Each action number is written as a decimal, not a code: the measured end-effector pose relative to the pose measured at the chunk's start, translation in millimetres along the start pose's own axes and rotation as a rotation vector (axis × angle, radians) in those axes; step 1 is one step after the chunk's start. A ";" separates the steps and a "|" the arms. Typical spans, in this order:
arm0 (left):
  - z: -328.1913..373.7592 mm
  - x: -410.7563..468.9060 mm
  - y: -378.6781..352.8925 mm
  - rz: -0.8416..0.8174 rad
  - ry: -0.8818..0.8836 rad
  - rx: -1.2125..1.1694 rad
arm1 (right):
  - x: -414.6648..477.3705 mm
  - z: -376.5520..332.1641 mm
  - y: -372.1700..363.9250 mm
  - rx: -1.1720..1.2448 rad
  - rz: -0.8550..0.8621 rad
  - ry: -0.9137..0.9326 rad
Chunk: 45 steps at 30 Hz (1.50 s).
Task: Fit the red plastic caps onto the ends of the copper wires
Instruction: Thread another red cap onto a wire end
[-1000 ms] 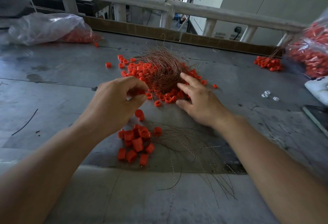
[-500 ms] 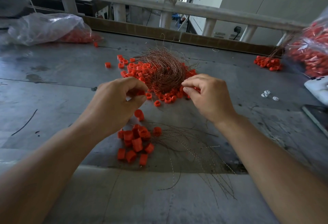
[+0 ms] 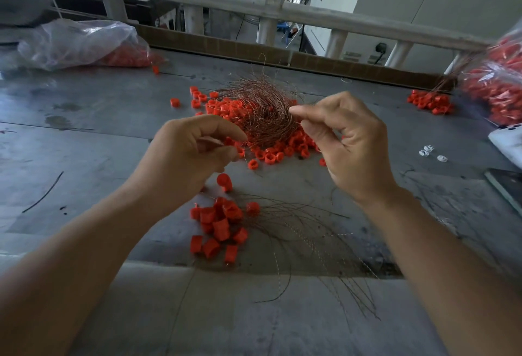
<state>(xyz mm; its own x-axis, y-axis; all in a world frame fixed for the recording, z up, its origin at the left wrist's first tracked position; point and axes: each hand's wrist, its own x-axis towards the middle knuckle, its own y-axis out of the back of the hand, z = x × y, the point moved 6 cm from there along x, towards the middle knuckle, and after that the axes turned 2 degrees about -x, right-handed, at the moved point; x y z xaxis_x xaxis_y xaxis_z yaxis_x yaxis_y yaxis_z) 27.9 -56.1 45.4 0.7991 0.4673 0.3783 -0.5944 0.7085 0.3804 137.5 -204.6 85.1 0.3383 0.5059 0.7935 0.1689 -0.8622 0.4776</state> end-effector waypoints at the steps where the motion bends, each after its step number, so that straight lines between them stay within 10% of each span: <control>1: 2.3 -0.4 -1.4 -0.017 0.002 -0.064 | 0.1 -3.9 -0.5 -0.007 -0.020 0.022; 45: 14.3 -4.1 -9.9 -0.058 -0.014 -0.314 | -4.7 -29.5 -10.5 0.022 -0.222 -0.059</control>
<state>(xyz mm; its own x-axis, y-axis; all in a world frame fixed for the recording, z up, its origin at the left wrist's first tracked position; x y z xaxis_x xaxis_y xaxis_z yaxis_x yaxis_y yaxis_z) 29.3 -72.6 52.1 0.8281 0.4156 0.3762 -0.4895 0.8632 0.1238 106.8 -197.2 87.4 0.3444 0.6811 0.6461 0.2648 -0.7308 0.6292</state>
